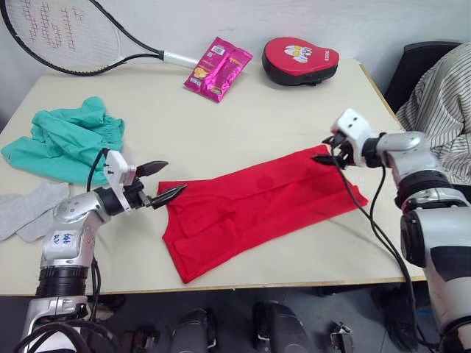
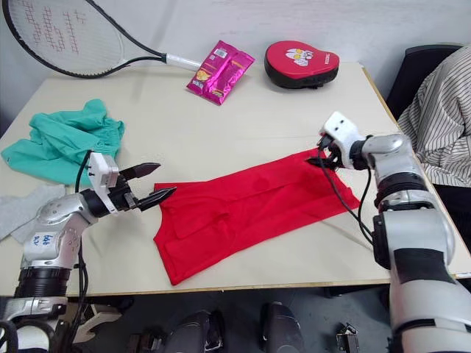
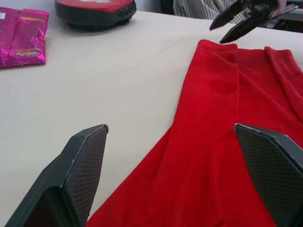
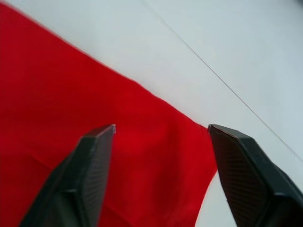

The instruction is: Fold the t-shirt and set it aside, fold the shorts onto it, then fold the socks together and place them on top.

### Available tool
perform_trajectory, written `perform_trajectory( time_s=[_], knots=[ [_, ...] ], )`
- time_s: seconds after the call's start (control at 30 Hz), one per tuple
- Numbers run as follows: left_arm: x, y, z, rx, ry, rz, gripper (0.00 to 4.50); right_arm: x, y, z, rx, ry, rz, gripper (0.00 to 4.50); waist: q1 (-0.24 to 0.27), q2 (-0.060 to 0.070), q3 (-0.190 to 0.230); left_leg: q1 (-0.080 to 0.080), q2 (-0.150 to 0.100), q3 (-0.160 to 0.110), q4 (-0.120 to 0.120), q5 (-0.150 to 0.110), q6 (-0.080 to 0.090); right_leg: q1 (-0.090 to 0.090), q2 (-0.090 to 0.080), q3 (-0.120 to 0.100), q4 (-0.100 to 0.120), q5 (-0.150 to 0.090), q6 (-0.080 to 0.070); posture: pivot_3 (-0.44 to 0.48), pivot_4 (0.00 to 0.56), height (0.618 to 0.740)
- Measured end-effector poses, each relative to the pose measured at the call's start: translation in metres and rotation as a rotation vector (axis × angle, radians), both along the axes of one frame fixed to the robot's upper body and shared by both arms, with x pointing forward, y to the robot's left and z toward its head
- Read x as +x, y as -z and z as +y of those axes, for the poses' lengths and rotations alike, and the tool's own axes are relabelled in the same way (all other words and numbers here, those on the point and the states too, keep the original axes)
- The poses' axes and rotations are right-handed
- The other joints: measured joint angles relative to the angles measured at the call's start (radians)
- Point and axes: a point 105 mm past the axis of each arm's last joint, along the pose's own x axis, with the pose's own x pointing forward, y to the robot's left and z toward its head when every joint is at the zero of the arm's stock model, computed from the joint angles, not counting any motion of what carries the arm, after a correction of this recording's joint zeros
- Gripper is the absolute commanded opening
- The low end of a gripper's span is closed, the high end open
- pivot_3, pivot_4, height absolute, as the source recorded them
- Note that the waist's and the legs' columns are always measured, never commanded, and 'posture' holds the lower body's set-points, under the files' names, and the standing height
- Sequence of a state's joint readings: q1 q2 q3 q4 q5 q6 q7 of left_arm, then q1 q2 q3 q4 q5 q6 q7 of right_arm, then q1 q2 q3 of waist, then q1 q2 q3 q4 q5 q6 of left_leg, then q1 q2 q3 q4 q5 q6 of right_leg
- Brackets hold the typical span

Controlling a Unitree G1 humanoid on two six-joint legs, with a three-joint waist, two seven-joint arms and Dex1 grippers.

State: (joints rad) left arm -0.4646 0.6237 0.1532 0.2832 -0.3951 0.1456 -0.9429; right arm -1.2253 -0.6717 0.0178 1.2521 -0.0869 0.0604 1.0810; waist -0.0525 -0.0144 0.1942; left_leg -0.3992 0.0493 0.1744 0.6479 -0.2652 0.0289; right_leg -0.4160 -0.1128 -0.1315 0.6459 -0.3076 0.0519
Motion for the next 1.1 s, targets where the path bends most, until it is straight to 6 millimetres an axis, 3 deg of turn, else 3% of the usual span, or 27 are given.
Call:
perform_trajectory(
  time_s=[0.03, 0.13, 0.2, 0.43, 0.57, 0.8, 0.93, 1.1],
  knots=[
    [0.005, 0.001, 0.000, 0.019, 0.002, 0.003, 4.50, -0.005, -0.006, -0.009, 0.049, 0.023, 0.029, 4.47, 0.001, 0.000, 0.000, 0.000, 0.000, 0.000, 0.000, 0.000, 0.000, 0.000, 0.000, 0.000, 0.000, 0.000, 0.000, 0.000, 0.150, 0.740],
    [0.022, 0.005, 0.001, 0.119, 0.026, 0.013, 4.50, -0.039, -0.011, -0.044, 0.197, 0.139, 0.193, 4.47, 0.020, 0.000, 0.000, -0.004, 0.000, -0.003, 0.001, 0.000, 0.000, -0.003, 0.000, -0.001, 0.000, 0.000, 0.000, 0.000, 0.150, 0.740],
    [0.031, 0.008, 0.002, 0.146, 0.037, 0.042, 4.50, -0.066, -0.004, -0.055, 0.284, 0.225, 0.296, 4.47, 0.028, 0.000, 0.000, -0.007, 0.000, -0.003, 0.001, -0.001, 0.000, -0.005, -0.001, -0.002, -0.001, 0.000, 0.000, 0.000, 0.150, 0.740],
    [0.045, 0.020, -0.019, 0.184, 0.149, 0.122, 4.50, -0.124, 0.035, -0.048, 0.462, 0.456, 0.495, 4.47, 0.020, 0.000, 0.000, -0.008, -0.001, 0.000, 0.002, -0.001, 0.001, -0.010, -0.001, 0.000, 0.003, 0.001, 0.000, 0.000, 0.150, 0.740],
    [0.051, 0.031, -0.024, 0.227, 0.144, 0.157, 4.50, -0.139, 0.065, -0.033, 0.518, 0.499, 0.548, 4.47, 0.023, -0.001, 0.000, -0.009, -0.001, 0.000, 0.002, 0.000, 0.001, -0.011, -0.001, 0.000, 0.006, 0.000, 0.000, 0.000, 0.150, 0.740],
    [0.056, 0.039, -0.035, 0.263, 0.152, 0.219, 4.50, -0.131, 0.074, -0.012, 0.528, 0.507, 0.503, 4.47, 0.015, -0.014, -0.006, -0.008, -0.001, 0.000, 0.002, 0.000, 0.001, -0.011, -0.001, 0.000, 0.006, 0.000, 0.000, 0.000, 0.150, 0.740],
    [0.054, 0.040, -0.038, 0.266, 0.184, 0.242, 4.50, -0.120, 0.074, 0.000, 0.518, 0.483, 0.483, 3.55, 0.007, -0.015, -0.007, -0.008, 0.000, 0.000, 0.001, 0.000, 0.001, -0.011, -0.001, 0.000, 0.007, 0.000, -0.001, 0.000, 0.150, 0.740],
    [0.052, 0.043, -0.045, 0.259, 0.217, 0.260, 3.03, -0.108, 0.078, 0.014, 0.499, 0.444, 0.469, 1.83, 0.003, -0.015, -0.007, -0.007, -0.001, 0.000, 0.001, 0.000, 0.001, -0.011, -0.001, 0.000, 0.007, 0.000, -0.001, 0.000, 0.150, 0.740]
  ],
)
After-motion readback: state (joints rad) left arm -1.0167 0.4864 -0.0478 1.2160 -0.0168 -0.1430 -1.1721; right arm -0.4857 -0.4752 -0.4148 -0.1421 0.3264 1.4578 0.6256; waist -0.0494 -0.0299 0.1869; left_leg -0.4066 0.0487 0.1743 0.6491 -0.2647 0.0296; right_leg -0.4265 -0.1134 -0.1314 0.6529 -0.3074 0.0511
